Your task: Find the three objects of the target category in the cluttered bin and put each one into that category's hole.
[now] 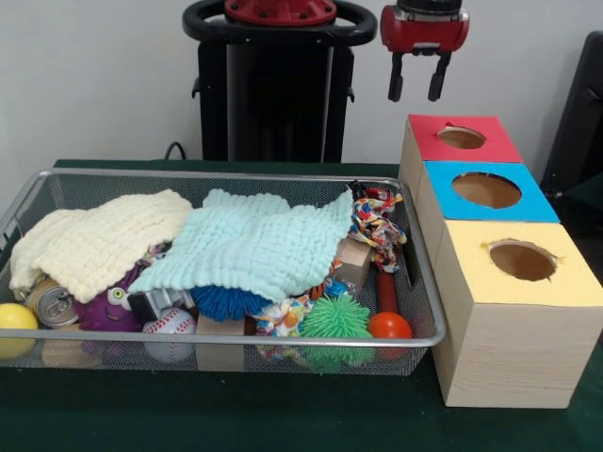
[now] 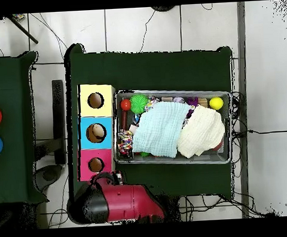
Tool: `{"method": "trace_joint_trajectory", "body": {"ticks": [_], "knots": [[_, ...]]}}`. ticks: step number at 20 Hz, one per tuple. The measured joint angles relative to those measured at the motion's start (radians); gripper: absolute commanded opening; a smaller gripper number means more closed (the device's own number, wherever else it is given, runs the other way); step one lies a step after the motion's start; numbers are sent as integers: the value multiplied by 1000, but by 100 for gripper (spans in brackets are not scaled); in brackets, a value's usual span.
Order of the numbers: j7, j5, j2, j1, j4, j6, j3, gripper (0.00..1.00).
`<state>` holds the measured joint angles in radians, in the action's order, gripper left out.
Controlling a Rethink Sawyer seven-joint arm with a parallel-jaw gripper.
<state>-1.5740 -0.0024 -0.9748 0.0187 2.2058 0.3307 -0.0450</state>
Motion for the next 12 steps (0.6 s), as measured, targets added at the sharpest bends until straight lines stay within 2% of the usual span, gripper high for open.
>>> {"method": "trace_joint_trajectory", "body": {"ticks": [12], "knots": [[-1, 26, -38, 19, -33, 0, -82, 100]]}}
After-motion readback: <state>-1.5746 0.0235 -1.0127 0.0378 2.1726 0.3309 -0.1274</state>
